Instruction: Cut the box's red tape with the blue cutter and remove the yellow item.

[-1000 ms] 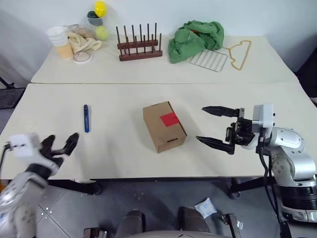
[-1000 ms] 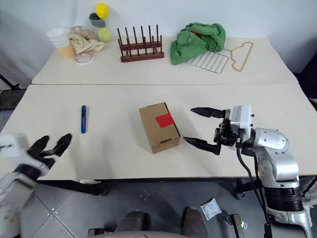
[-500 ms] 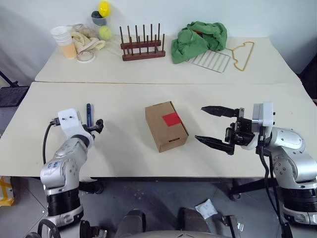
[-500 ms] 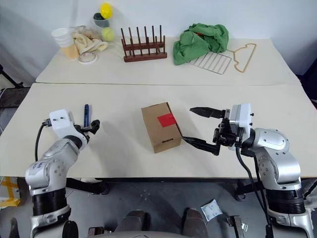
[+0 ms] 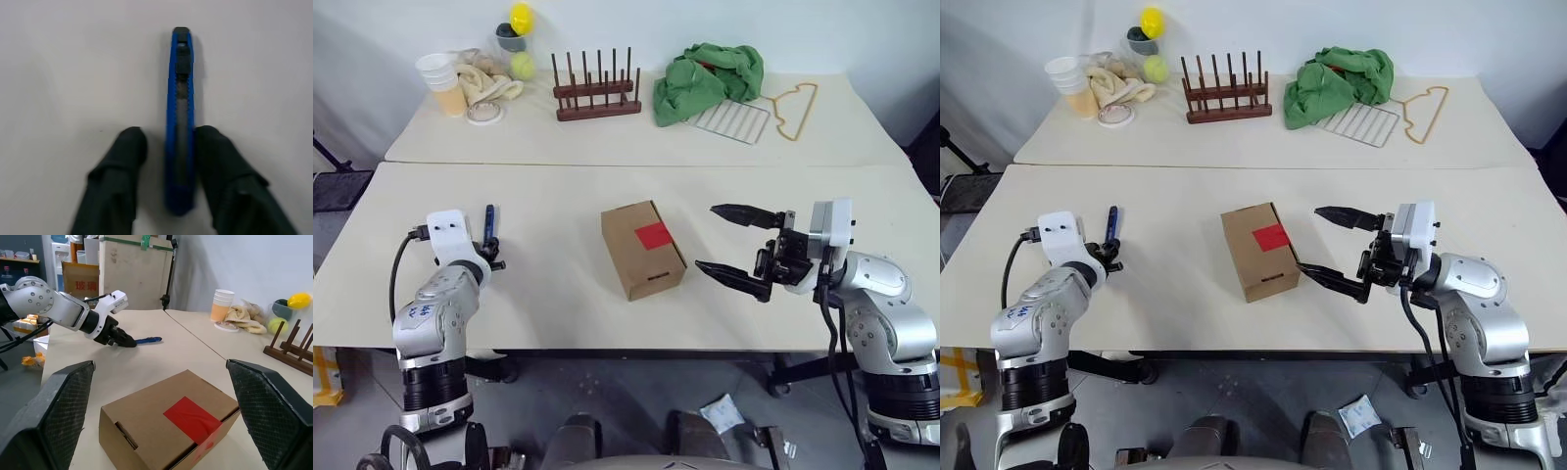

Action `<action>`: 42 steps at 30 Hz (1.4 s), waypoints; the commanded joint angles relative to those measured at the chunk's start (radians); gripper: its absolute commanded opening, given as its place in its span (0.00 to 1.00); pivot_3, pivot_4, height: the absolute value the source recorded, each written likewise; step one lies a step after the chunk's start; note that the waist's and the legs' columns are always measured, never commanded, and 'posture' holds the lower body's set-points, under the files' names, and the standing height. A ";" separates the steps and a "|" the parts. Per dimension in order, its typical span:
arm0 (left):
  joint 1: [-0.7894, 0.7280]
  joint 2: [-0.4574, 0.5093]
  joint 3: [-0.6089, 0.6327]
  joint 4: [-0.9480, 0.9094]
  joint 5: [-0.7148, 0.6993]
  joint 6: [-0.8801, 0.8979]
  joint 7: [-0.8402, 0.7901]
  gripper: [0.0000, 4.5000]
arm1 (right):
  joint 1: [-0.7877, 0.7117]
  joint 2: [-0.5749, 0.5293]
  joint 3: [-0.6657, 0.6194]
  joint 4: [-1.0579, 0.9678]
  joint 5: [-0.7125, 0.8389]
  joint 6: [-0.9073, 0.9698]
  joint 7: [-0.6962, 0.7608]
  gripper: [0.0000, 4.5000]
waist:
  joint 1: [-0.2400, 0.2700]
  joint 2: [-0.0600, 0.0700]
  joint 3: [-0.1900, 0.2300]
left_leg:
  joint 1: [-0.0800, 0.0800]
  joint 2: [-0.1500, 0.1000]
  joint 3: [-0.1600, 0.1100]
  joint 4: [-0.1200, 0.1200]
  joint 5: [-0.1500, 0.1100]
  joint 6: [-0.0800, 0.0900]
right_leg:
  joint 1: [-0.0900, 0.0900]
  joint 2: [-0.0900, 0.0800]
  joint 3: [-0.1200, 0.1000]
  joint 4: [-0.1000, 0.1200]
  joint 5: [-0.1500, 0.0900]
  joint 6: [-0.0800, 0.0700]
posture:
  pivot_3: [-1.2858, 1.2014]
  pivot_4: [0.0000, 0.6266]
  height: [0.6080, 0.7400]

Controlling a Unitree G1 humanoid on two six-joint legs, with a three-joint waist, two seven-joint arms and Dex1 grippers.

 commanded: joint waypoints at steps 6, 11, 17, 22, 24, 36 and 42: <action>0.054 0.012 0.014 0.032 0.008 -0.032 -0.088 0.10 | 0.015 -0.008 -0.026 -0.035 0.013 -0.017 -0.002 1.00 | -0.001 0.001 0.000 | 0.000 0.000 0.000 0.000 0.000 0.000 | 0.000 0.000 0.000 0.000 0.000 0.000 | 0.52 0.24 1.00; 0.089 0.103 0.073 -0.009 -0.077 -0.196 -0.332 0.10 | 0.030 -0.020 -0.038 -0.048 0.017 -0.015 -0.002 1.00 | -0.003 0.001 0.000 | 0.000 0.000 0.000 0.000 0.000 0.000 | 0.000 0.000 0.000 0.000 0.000 0.000 | 0.52 0.24 1.00; 0.252 0.427 0.122 -0.118 -0.380 -0.296 -1.118 0.10 | 0.070 -0.071 -0.091 -0.082 0.054 0.016 0.008 1.00 | -0.011 -0.001 0.002 | -0.003 0.002 0.001 -0.002 -0.001 -0.001 | -0.002 0.001 -0.001 -0.003 0.000 -0.001 | 0.52 0.24 1.00; 0.229 0.642 -0.051 -0.050 -0.335 -0.370 -1.454 0.10 | 0.183 -0.144 -0.126 -0.156 0.094 0.063 0.052 1.00 | 0.001 0.004 0.004 | -0.002 0.002 0.001 -0.002 -0.002 0.001 | 0.000 0.001 -0.003 -0.009 0.000 -0.001 | 0.52 0.24 1.00; 0.221 0.663 -0.097 -0.048 -0.321 -0.396 -1.501 0.10 | 0.206 -0.157 -0.135 -0.169 0.101 0.066 0.055 1.00 | -0.002 0.005 0.005 | -0.001 0.001 0.002 -0.002 -0.002 0.003 | 0.000 0.000 -0.002 -0.009 0.000 -0.001 | 0.52 0.24 1.00; -0.102 0.324 -0.731 0.048 0.184 -0.591 -1.383 0.10 | 0.474 -0.351 -0.134 -0.403 0.078 0.347 -0.059 1.00 | -0.003 0.001 0.007 | -0.004 0.001 0.006 0.001 -0.002 0.006 | -0.001 0.000 0.000 -0.007 0.004 0.003 | 0.52 0.24 1.00; -0.127 0.292 -0.793 -0.029 0.227 -0.432 -1.340 0.10 | 0.453 -0.338 -0.044 -0.430 0.028 0.380 -0.116 0.86 | 0.006 0.002 0.006 | -0.001 0.000 0.005 0.001 -0.001 0.008 | 0.002 0.000 0.000 -0.008 0.004 0.004 | 0.52 0.24 1.00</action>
